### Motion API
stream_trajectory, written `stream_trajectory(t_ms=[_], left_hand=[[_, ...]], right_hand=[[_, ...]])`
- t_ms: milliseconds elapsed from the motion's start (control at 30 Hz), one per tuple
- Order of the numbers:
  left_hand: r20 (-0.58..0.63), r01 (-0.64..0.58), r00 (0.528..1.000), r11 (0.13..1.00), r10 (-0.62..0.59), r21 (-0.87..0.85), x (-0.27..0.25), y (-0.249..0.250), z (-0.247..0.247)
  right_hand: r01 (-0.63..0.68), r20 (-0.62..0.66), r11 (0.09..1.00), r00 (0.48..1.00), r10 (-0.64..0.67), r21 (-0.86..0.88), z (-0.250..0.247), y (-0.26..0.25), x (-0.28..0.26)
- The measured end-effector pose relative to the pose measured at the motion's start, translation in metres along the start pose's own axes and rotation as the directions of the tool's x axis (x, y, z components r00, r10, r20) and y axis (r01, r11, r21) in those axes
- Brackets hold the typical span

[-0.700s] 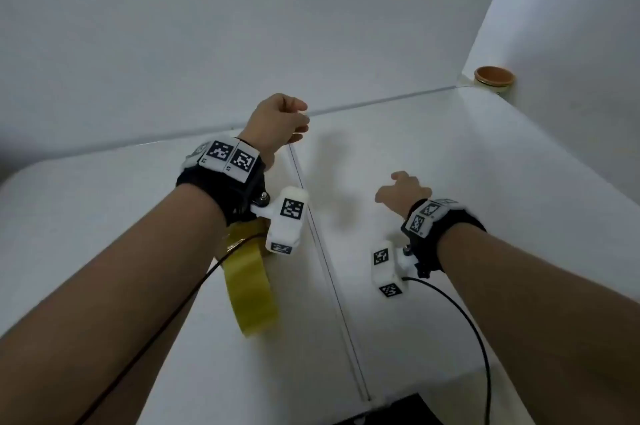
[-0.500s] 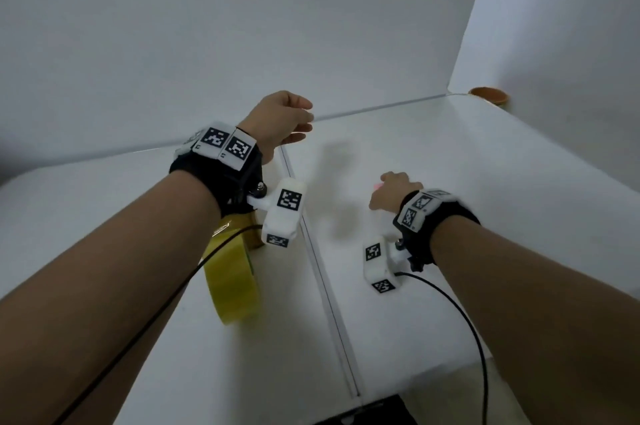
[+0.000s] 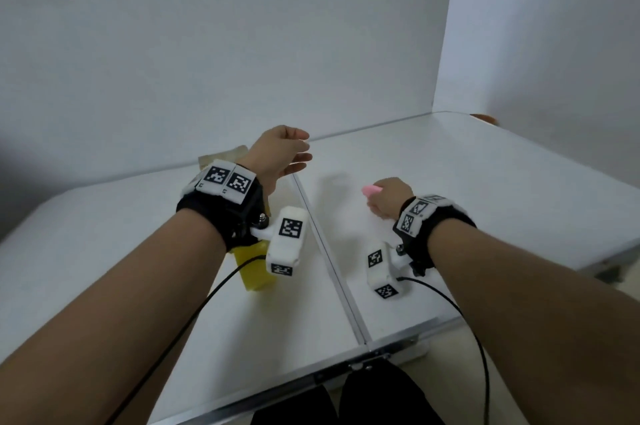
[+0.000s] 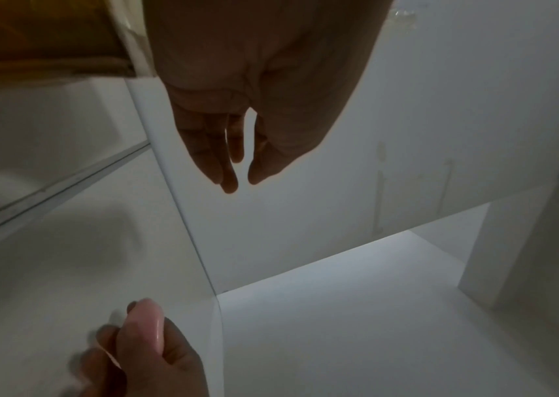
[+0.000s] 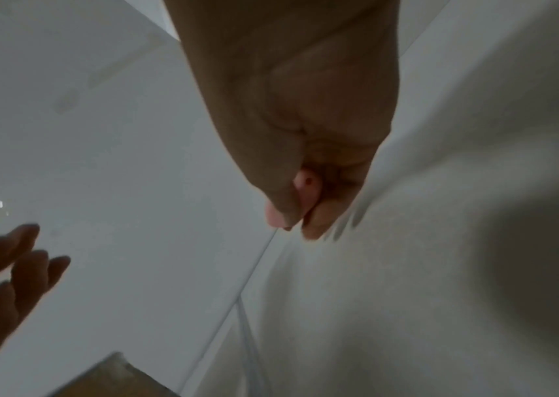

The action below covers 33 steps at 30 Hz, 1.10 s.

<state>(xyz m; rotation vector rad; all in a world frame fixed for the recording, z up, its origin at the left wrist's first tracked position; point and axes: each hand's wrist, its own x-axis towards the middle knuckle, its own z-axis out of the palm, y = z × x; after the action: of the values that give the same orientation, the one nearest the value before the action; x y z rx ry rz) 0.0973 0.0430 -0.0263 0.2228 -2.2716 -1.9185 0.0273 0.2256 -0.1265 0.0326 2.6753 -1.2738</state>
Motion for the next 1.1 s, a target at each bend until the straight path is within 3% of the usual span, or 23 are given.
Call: stream_trajectory(t_ms=[67,133,267,433,567,800,967,1100], left_hand=[[-0.019,-0.018,1.0,0.999,0.017,-0.031,-0.002,0.004,-0.01],[-0.033,-0.04,0.999,0.998,0.039,-0.051,-0.004,0.008,-0.021],[-0.057,-0.091,0.994,0.995,0.088,-0.051,-0.01,0.013,-0.038],[-0.09,-0.119,0.99,0.991,0.113,-0.065,-0.014,0.007,-0.056],[-0.157,-0.142,0.979,0.987,0.129,-0.076,-0.013,-0.003,-0.071],[-0.211,-0.152,0.969,0.985,0.131,-0.083,-0.023,-0.013,-0.09],[-0.294,-0.164,0.941,0.985,0.17,0.044,-0.041,-0.031,-0.107],[-0.316,-0.116,0.937,0.985,0.15,0.124,-0.054,-0.048,-0.116]], right_hand=[[-0.029,0.084,0.907,0.996,-0.007,0.42,0.006,-0.01,-0.013],[-0.094,0.182,0.774,0.983,-0.027,0.626,0.012,-0.021,-0.019],[-0.224,0.293,0.531,0.955,-0.048,0.817,0.02,-0.046,-0.025],[-0.188,0.282,0.393,0.939,-0.196,0.9,0.031,-0.063,-0.036],[-0.216,0.344,0.403,0.897,-0.279,0.889,0.038,-0.071,-0.049],[-0.042,0.253,0.486,0.891,-0.376,0.873,0.042,-0.089,-0.052],[0.23,0.179,0.661,0.853,-0.49,0.714,0.043,-0.115,-0.062],[0.497,0.122,0.732,0.783,-0.61,0.466,0.05,-0.134,-0.069]])
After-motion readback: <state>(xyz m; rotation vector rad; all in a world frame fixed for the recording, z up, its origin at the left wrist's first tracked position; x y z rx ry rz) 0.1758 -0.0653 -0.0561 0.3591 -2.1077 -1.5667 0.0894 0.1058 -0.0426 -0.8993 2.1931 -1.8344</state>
